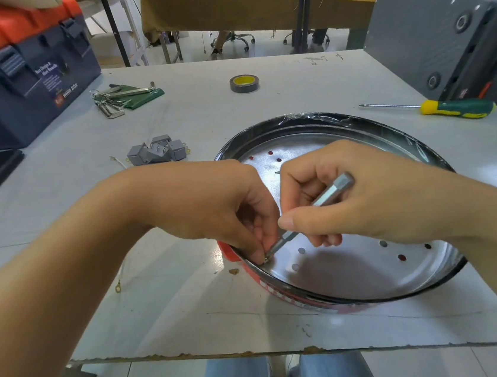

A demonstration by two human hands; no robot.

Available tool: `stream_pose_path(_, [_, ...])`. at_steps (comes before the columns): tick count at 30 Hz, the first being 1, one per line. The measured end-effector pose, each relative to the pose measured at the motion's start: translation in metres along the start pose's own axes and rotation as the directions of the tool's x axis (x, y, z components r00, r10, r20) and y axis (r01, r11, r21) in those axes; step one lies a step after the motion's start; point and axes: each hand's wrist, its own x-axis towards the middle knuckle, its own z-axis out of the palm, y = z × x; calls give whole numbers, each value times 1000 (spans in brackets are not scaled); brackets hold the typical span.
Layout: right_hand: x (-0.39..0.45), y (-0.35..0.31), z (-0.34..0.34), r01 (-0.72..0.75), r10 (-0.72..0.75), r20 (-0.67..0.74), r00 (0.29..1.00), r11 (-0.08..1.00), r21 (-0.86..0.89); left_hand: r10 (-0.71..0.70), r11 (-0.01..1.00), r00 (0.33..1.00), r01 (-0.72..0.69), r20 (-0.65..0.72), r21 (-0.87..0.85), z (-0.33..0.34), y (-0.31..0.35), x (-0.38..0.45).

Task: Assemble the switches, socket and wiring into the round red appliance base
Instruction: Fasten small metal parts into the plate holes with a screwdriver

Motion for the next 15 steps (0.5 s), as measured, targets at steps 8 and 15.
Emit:
stream_pose_path(8, [5, -6, -4, 22, -18, 35, 999, 994, -110, 0, 1000, 1000, 0, -31, 19, 1, 0, -1])
stream_pose_path(15, [13, -22, -10, 79, -55, 74, 996, 921, -382, 8, 997, 997, -1, -79, 83, 3, -2, -3])
